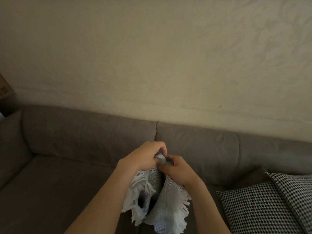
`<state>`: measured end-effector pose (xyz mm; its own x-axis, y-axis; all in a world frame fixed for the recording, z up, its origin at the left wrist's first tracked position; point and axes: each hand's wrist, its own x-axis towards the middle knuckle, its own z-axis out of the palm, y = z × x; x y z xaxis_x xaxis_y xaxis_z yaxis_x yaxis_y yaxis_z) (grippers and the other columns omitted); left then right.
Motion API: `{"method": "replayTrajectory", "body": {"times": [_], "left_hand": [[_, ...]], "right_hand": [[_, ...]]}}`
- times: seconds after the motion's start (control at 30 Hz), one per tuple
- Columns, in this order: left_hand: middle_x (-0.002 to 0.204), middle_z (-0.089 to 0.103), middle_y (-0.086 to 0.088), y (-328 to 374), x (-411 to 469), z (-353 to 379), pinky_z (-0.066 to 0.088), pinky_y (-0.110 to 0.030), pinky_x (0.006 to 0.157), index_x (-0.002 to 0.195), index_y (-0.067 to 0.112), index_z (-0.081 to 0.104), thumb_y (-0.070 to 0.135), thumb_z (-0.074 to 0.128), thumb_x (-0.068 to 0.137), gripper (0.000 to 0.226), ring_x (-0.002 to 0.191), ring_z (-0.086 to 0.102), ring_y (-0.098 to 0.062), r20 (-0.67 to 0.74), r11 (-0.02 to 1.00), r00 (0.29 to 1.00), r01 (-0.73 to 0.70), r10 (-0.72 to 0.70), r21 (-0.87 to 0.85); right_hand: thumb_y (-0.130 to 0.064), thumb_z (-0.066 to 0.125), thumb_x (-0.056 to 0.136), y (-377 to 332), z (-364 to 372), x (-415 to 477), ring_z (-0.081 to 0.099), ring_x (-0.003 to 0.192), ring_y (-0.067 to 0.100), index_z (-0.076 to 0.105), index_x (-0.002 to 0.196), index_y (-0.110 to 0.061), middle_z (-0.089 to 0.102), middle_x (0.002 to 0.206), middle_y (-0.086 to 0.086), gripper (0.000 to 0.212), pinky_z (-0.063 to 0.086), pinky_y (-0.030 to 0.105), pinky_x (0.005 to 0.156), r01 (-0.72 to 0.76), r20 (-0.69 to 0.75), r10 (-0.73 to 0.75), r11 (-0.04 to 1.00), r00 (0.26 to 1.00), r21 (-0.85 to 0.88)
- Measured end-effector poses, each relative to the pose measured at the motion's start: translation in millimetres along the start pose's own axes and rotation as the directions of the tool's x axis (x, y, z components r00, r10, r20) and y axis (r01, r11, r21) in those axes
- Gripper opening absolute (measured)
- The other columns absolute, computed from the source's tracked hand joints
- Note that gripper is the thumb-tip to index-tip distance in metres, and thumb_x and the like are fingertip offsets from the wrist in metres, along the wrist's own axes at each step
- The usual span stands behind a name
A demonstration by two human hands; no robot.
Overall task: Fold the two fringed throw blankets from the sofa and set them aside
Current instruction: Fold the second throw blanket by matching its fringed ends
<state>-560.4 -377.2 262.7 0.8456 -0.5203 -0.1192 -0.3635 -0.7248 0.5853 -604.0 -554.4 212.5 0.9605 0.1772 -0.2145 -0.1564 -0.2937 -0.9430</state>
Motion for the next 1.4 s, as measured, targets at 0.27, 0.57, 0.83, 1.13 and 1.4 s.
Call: {"method": "replayTrajectory", "body": {"times": [0.27, 0.57, 0.83, 1.13, 1.4], "left_hand": [[0.065, 0.063, 0.004, -16.5, -4.4, -1.2, 0.047, -0.038, 0.054, 0.066, 0.025, 0.06, 0.024, 0.077, 0.084, 0.025, 0.062, 0.064, -0.017, -0.157, 0.984, 0.987, 0.065, -0.039, 0.164], [0.075, 0.074, 0.01, -22.7, -14.9, -11.6, 0.049, -0.023, 0.065, 0.089, 0.018, 0.078, 0.028, 0.071, 0.101, 0.017, 0.069, 0.068, -0.003, -0.244, 0.837, 0.94, 0.07, -0.237, -0.542], [0.09, 0.074, 0.0, -20.7, -7.3, -1.9, 0.05, -0.03, 0.081, 0.097, 0.014, 0.074, 0.036, 0.068, 0.104, 0.024, 0.087, 0.067, -0.008, -0.279, 0.707, 0.922, -0.01, -0.267, -0.707], [0.064, 0.039, 0.004, -18.9, 3.1, 5.9, 0.032, -0.033, 0.061, 0.078, 0.018, 0.054, 0.028, 0.066, 0.105, 0.031, 0.062, 0.038, -0.012, -0.376, 0.691, 0.817, 0.038, -0.437, -0.722], [0.077, 0.067, -0.015, 6.6, -6.0, 11.0, 0.047, -0.04, 0.067, 0.093, 0.004, 0.069, 0.034, 0.065, 0.105, 0.032, 0.071, 0.061, -0.021, -0.397, 0.731, 0.889, -0.112, -0.229, -0.673]], "right_hand": [[-0.017, 0.072, 0.096, -4.9, -6.2, -1.3, 0.025, 0.049, 0.012, 0.039, 0.062, -0.013, 0.027, 0.053, -0.002, 0.047, 0.022, 0.026, 0.048, 0.013, -0.197, -0.02, 0.999, 0.98, -0.035], [-0.016, 0.07, 0.1, -18.7, -18.8, -0.5, 0.025, 0.043, 0.011, 0.032, 0.056, -0.018, 0.028, 0.046, -0.007, 0.058, 0.024, 0.024, 0.046, 0.078, -0.383, -0.04, 0.993, 0.923, 0.084], [-0.016, 0.075, 0.097, -24.8, -23.9, 6.4, 0.026, 0.043, 0.012, 0.038, 0.056, -0.014, 0.03, 0.048, -0.005, 0.055, 0.026, 0.024, 0.045, 0.065, -0.361, -0.022, 0.992, 0.932, 0.106], [-0.016, 0.086, 0.08, -41.3, -34.3, 2.3, 0.063, 0.103, 0.016, 0.057, 0.122, -0.019, 0.058, 0.114, -0.005, 0.05, 0.057, 0.041, 0.09, -0.044, -0.528, 0.091, 0.994, 0.844, 0.102], [-0.03, 0.094, 0.075, -68.1, -24.1, 10.3, 0.071, 0.099, 0.017, 0.068, 0.109, -0.021, 0.071, 0.109, 0.001, 0.043, 0.063, 0.041, 0.087, 0.065, -0.509, 0.028, 0.984, 0.86, 0.165]]}}
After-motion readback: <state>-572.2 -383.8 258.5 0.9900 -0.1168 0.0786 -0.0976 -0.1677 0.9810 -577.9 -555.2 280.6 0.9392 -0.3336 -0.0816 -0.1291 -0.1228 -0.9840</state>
